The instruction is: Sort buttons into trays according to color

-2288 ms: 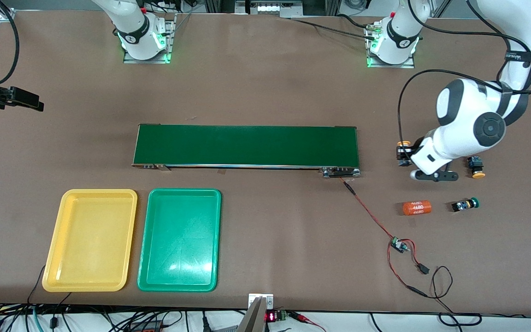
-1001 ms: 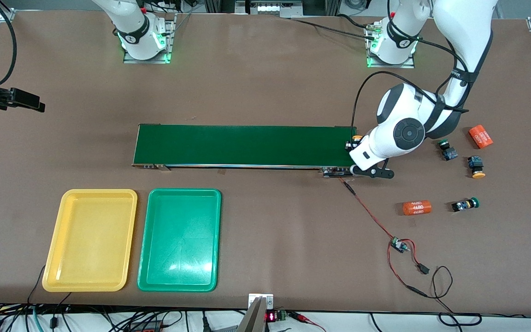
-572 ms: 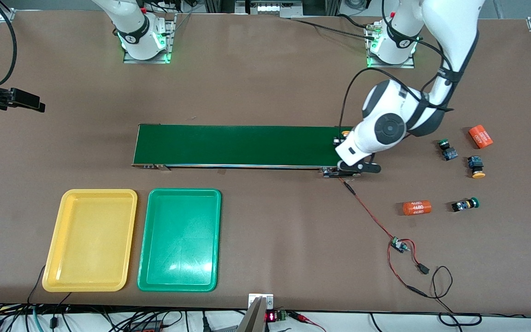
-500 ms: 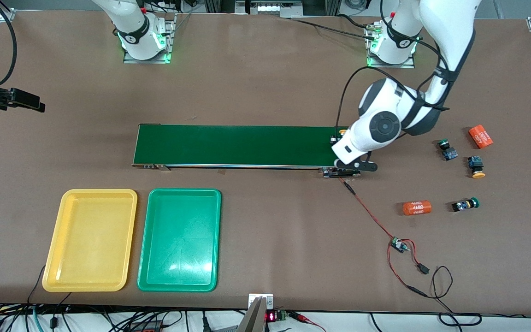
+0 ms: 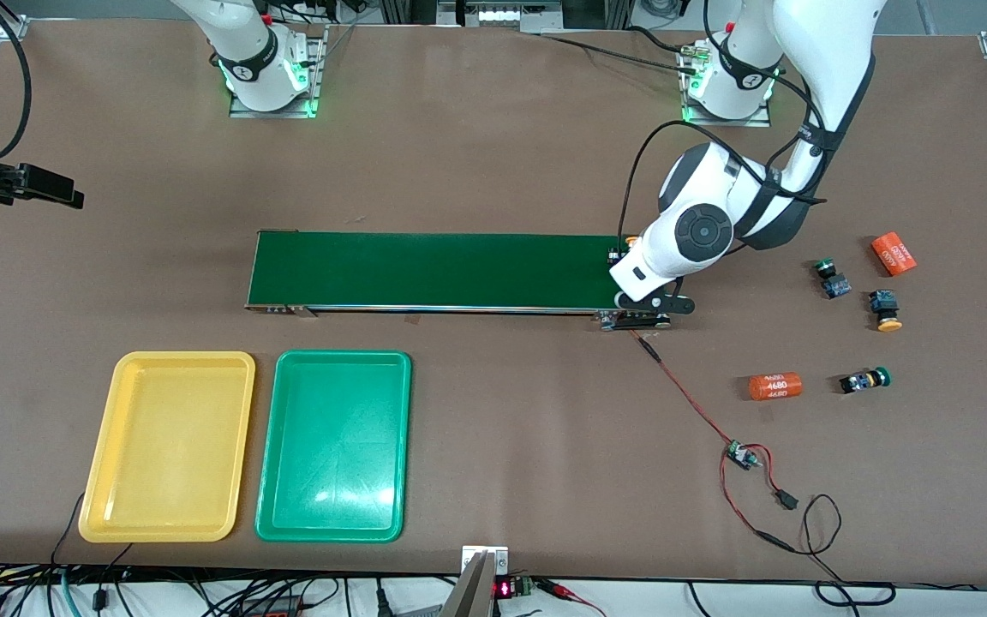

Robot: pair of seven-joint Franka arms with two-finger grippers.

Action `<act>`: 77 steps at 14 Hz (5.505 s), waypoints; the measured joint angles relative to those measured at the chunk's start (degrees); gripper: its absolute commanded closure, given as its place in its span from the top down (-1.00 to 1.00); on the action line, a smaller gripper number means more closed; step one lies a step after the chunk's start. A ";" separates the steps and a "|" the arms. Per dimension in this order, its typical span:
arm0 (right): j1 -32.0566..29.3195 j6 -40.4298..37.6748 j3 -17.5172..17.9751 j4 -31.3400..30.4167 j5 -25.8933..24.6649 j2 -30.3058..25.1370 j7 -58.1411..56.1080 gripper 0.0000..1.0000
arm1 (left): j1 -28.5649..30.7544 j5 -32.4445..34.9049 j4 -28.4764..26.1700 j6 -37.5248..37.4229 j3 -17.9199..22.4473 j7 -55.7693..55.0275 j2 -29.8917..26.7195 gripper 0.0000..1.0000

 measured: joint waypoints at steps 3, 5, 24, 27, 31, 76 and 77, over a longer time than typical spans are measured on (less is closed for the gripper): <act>0.00 0.00 0.00 0.00 0.00 0.00 0.00 1.00 | 0.00 0.00 -0.13 0.00 0.00 0.00 0.03 -0.34; 0.00 0.00 0.00 0.00 0.00 0.00 0.00 1.00 | 0.00 0.00 -0.14 0.00 0.00 0.00 0.05 0.16; -0.01 0.00 0.00 0.00 0.00 0.01 0.00 1.00 | 11.75 0.02 14.55 -7.19 0.89 16.36 1.09 1.00; -0.01 0.00 0.00 0.00 0.02 0.01 -0.01 1.00 | 13.44 0.02 15.31 -7.19 0.92 20.12 2.86 1.00; 0.01 0.00 0.13 0.00 0.05 0.02 -0.03 1.00 | 15.37 0.09 16.50 -7.18 1.10 25.46 5.26 1.00; -0.08 -0.56 0.18 0.48 3.45 -0.01 -0.90 1.00 | 23.16 11.22 26.11 5.90 3.29 98.27 24.51 -0.12; -0.09 -0.64 0.17 0.49 3.45 -0.03 -0.91 1.00 | 23.16 11.22 26.12 5.96 3.22 98.88 24.53 -0.30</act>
